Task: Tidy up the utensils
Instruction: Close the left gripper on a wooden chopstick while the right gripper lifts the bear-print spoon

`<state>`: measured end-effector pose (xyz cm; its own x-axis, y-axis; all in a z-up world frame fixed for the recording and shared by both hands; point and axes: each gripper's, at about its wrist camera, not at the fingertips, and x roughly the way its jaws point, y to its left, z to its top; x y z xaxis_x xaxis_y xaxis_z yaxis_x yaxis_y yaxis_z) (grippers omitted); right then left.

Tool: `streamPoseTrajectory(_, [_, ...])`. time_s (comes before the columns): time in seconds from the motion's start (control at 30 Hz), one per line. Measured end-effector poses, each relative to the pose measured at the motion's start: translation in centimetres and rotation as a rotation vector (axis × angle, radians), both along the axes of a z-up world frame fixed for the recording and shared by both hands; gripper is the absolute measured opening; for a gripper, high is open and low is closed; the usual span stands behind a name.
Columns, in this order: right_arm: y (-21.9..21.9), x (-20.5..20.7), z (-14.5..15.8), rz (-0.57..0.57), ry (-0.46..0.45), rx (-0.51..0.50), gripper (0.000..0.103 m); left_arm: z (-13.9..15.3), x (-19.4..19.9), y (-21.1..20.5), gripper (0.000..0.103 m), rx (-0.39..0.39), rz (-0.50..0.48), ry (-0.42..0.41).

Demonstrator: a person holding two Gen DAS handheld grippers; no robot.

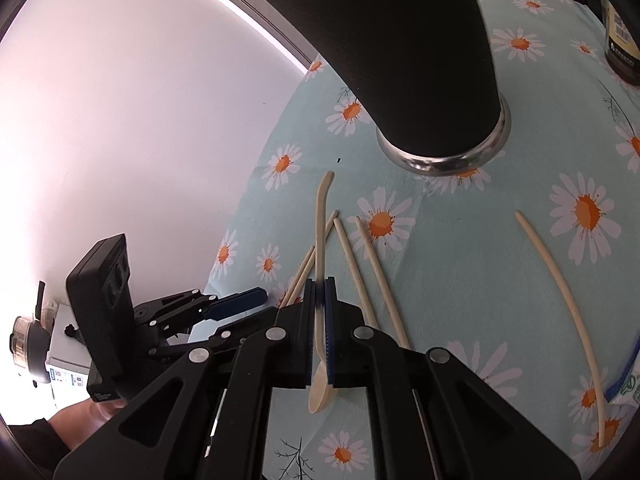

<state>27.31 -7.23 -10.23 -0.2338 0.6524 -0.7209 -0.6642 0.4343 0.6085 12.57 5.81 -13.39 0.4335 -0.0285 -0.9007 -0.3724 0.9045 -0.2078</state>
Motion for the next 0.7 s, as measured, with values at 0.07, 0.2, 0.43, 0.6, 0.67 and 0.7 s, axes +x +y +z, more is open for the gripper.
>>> streamPoseTrajectory(0.07, [-0.6, -0.1, 0.4, 0.003, -0.008, 0.013, 0.005, 0.1, 0.2, -0.2, 0.027, 0.009, -0.01, 0.011])
streamPoseTrajectory(0.2, [-1.5, -0.3, 0.9, 0.009, -0.032, 0.029, 0.005, 0.4, 0.4, -0.4, 0.027, 0.031, -0.019, 0.033])
streamPoseTrajectory(0.43, [-2.8, -0.3, 1.6, 0.002, -0.05, 0.06, 0.005, -0.1, 0.5, -0.1, 0.018, 0.054, -0.029, 0.058])
streamPoseTrajectory(0.6, [-3.2, -0.4, 2.2, -0.001, -0.064, 0.072, 0.005, -0.2, 1.1, -0.7, 0.018, 0.082, -0.048, 0.087])
streamPoseTrajectory(0.67, [-3.3, -0.5, 2.6, 0.001, -0.067, 0.079, 0.005, -0.2, 1.8, -1.4, 0.018, 0.126, -0.075, 0.132])
streamPoseTrajectory(0.7, [-3.3, -0.5, 2.8, 0.002, -0.07, 0.083, 0.005, -0.2, 2.0, -1.5, 0.018, 0.135, -0.078, 0.145])
